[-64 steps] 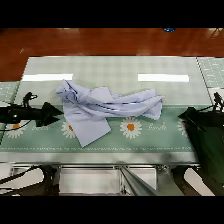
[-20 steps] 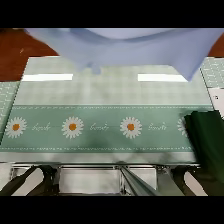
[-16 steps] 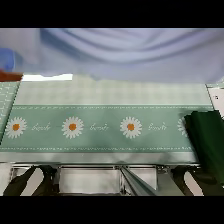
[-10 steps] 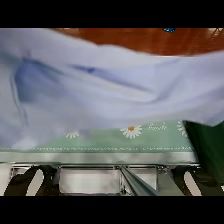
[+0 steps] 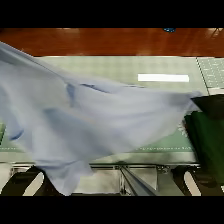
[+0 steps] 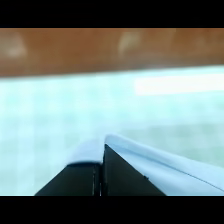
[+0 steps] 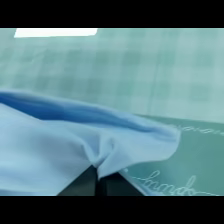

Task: Fold the shirts.

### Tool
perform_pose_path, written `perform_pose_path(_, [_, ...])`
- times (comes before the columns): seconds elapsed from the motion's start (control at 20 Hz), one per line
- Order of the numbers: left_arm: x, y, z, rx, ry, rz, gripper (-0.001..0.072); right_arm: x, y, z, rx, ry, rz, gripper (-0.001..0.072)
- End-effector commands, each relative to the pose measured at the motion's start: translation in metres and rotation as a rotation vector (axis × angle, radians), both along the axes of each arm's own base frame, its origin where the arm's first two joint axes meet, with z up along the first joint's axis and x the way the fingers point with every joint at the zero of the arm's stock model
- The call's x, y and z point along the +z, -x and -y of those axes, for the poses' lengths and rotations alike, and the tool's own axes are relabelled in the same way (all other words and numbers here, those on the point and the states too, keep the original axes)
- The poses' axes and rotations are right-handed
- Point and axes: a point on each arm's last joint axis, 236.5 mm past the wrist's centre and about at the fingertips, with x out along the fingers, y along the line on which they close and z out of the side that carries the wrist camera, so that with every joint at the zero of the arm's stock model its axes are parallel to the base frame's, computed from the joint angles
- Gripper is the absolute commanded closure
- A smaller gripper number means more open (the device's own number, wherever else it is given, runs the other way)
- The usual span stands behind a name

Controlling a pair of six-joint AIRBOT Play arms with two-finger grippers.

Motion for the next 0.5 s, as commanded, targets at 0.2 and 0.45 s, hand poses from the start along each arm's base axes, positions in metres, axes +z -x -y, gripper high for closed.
perform_pose_path(0.2, [-0.182,-0.165,0.007,0.120,0.255,-0.198,0.0688,-0.148,-0.151,0.022,-0.110,-0.129,-0.189,0.0691])
perform_pose_path(0.45, [-0.225,-0.216,0.041,0.069,0.419,-0.359,0.0637,-0.194,-0.252,0.015,-0.127,-0.301,-0.302,0.0597])
